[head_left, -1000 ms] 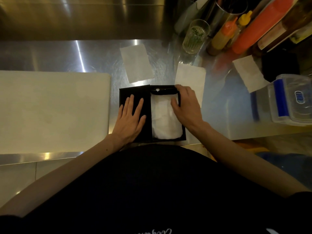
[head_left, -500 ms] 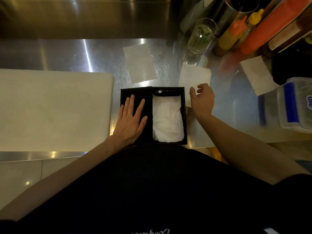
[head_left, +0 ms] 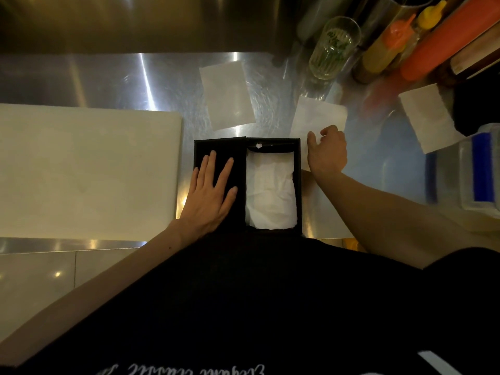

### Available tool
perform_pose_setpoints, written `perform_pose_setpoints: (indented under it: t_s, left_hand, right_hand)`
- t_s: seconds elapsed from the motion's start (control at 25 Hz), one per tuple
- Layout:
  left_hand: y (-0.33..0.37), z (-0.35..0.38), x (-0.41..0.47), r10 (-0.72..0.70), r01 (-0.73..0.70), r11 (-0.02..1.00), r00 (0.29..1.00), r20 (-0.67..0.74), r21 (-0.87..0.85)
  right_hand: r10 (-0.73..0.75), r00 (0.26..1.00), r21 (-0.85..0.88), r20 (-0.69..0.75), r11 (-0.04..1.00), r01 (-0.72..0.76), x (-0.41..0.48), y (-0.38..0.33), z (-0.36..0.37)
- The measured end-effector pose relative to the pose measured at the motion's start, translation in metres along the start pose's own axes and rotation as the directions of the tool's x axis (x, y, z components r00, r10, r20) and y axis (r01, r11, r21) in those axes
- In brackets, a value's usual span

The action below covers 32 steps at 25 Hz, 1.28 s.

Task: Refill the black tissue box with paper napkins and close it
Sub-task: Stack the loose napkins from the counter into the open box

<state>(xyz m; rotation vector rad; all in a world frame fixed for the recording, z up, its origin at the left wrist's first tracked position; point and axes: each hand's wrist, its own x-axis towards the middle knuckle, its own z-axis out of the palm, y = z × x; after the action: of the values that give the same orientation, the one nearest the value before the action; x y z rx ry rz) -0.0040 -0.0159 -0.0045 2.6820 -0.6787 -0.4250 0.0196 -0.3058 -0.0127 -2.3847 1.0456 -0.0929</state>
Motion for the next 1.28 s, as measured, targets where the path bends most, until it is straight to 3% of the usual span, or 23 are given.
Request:
perform_pose_setpoints:
  t_s: [0.68,0.92,1.28]
  left_hand:
    - [0.004,0.001,-0.001,-0.018,0.018,1.000,1.000,-0.011,0.025]
    - [0.004,0.002,-0.001,-0.023,0.024,1.000,1.000,-0.011,0.019]
    - [0.004,0.005,0.000,-0.018,0.018,1.000,0.999,-0.034,0.000]
  right_hand:
    - [0.082,0.996,-0.121,0.037,0.990,-0.077,0.016,-0.005,0.006]
    - [0.075,0.997,-0.049,0.028,0.996,-0.074,0.015,-0.003,-0.001]
    - [-0.065,0.989,0.077,-0.135,0.994,0.076,-0.004,-0.008,-0.036]
